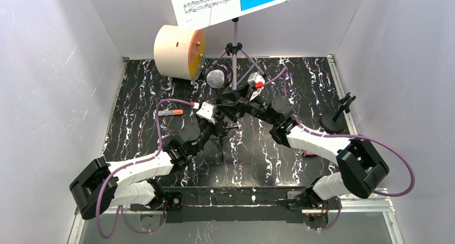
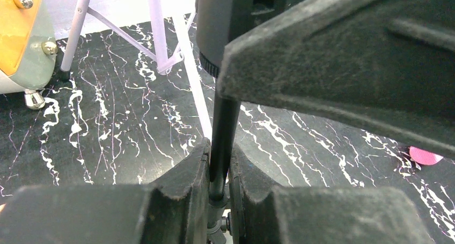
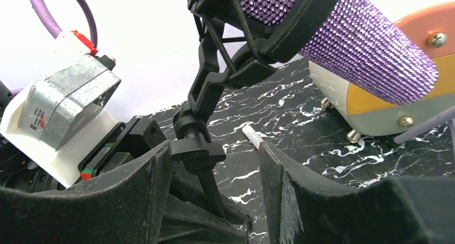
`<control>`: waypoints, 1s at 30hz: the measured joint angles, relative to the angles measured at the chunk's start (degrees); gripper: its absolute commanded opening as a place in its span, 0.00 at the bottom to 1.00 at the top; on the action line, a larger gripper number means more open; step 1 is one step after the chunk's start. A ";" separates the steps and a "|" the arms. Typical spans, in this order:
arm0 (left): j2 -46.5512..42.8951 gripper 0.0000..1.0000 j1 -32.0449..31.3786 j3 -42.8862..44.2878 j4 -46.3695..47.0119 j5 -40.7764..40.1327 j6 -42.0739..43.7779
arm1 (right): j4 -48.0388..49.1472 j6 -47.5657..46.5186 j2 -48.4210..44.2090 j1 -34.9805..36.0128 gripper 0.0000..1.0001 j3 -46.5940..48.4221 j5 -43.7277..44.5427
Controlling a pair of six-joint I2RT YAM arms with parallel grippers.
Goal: Pack up the instrument practice props
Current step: Adjust the microphone stand at the center of the board.
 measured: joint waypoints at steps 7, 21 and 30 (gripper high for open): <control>0.22 0.00 0.11 -0.28 0.22 0.83 0.52 | 1.73 2.54 1.44 -0.37 0.27 0.39 -2.51; -0.79 0.52 0.00 -2.56 -1.64 2.40 -0.28 | 2.23 1.55 1.46 -1.40 0.01 0.31 -6.75; -3.32 0.71 -0.02 -4.66 -5.95 2.58 -1.44 | 4.15 -0.66 1.46 -1.44 0.01 -1.05 -6.91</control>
